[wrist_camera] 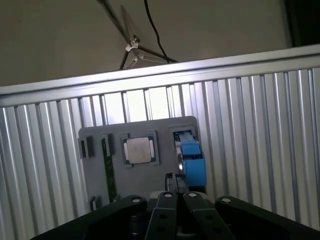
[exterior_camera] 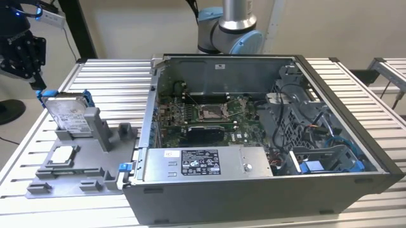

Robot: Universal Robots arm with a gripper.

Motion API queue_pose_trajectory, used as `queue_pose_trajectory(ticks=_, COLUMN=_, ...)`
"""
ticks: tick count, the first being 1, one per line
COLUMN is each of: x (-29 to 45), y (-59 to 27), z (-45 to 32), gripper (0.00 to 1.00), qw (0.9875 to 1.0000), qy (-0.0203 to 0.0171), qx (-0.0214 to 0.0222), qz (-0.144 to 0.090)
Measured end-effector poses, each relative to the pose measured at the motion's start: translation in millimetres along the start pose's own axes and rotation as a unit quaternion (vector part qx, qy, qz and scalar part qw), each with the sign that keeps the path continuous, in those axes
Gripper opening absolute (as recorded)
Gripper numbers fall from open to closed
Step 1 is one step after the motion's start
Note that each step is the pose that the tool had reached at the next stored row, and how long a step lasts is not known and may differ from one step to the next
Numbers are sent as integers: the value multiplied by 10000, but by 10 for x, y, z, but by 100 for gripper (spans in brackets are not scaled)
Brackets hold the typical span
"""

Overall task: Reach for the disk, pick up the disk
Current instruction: 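Pick up the disk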

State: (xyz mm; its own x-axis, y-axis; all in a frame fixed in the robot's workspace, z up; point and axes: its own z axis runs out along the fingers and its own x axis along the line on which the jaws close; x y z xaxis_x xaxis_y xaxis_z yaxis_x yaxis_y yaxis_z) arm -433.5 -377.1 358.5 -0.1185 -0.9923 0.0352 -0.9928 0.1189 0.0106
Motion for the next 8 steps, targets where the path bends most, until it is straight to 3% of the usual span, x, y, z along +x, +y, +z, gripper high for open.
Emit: queue_pose_trajectory(ticks=8, x=-5, y=0, z=0, gripper=0, qw=9988, qy=43, qx=22, qz=-492)
